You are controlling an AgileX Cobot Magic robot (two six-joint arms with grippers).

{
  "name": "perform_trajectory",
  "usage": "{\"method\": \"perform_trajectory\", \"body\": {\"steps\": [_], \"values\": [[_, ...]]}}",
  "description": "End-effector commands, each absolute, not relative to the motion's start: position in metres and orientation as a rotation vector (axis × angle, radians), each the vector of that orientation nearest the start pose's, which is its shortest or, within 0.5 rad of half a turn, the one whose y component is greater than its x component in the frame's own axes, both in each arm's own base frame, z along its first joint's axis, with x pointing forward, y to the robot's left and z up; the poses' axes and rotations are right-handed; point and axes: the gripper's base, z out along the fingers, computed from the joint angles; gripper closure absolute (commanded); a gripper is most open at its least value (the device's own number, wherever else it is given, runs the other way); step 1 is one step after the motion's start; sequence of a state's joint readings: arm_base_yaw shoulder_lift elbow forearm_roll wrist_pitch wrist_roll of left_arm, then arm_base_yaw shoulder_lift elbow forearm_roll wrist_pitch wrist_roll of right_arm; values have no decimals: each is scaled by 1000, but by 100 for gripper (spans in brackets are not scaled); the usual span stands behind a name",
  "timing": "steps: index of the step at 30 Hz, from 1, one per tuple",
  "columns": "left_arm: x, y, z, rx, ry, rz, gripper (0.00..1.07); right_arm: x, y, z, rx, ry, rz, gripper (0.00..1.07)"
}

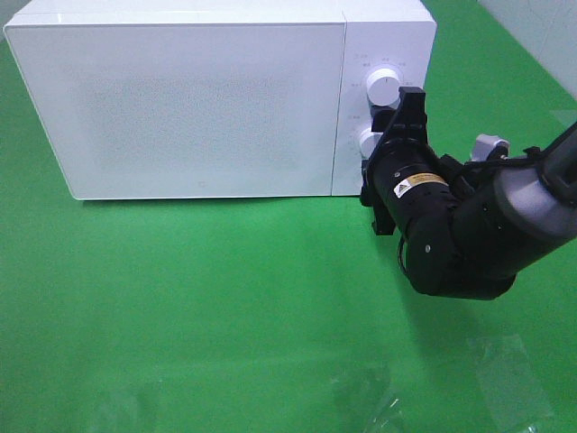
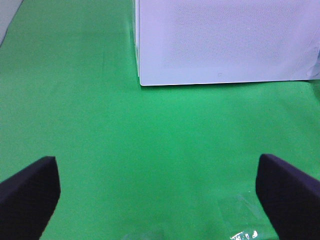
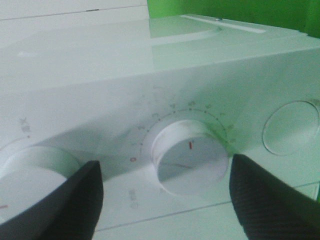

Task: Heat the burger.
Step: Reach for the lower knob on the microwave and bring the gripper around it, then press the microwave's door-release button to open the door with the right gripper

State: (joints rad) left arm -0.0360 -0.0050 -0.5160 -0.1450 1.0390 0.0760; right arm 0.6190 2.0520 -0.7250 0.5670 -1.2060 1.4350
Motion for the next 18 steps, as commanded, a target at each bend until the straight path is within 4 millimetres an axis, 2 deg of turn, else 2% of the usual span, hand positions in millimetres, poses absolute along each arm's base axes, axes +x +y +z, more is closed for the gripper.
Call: {"method": "perform_trajectory", "body": {"steps": [1,7,18], "values": [[-8,-11,284,113,1979,-147,6,302,164,139,1076,1258,1350,39],[-8,-11,284,113,1979,-147,6,292,162,143,1062,1328,1357,39],[-8,-11,284,113,1979,-147,6,257,148,148,999,1536,1309,39]]}}
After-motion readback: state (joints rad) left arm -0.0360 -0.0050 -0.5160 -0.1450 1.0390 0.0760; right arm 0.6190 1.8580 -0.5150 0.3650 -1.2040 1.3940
